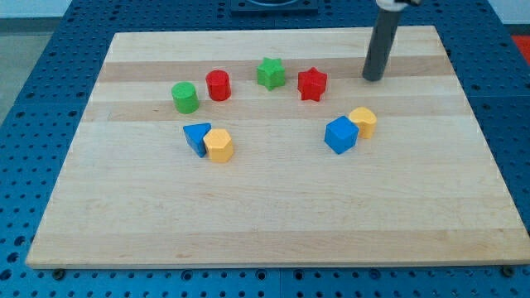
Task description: Move your arm towards top of the board
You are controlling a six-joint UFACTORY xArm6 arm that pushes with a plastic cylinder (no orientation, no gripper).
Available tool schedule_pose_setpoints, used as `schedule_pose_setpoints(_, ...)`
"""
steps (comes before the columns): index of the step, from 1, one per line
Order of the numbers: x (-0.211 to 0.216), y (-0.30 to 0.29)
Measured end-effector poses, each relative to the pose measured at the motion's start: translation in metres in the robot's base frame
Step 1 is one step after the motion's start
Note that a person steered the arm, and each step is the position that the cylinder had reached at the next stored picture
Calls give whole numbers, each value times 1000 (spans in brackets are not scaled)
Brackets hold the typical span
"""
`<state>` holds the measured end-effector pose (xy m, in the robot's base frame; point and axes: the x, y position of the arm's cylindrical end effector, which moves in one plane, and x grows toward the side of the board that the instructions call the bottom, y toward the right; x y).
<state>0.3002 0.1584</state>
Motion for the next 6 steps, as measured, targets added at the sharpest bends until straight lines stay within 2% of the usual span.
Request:
schedule_pose_setpoints(2,-10,85)
schedule_pose_setpoints(3,-12,9)
schedule_pose_setpoints(5,-72,3)
schedule_pose_setpoints(6,-25,0)
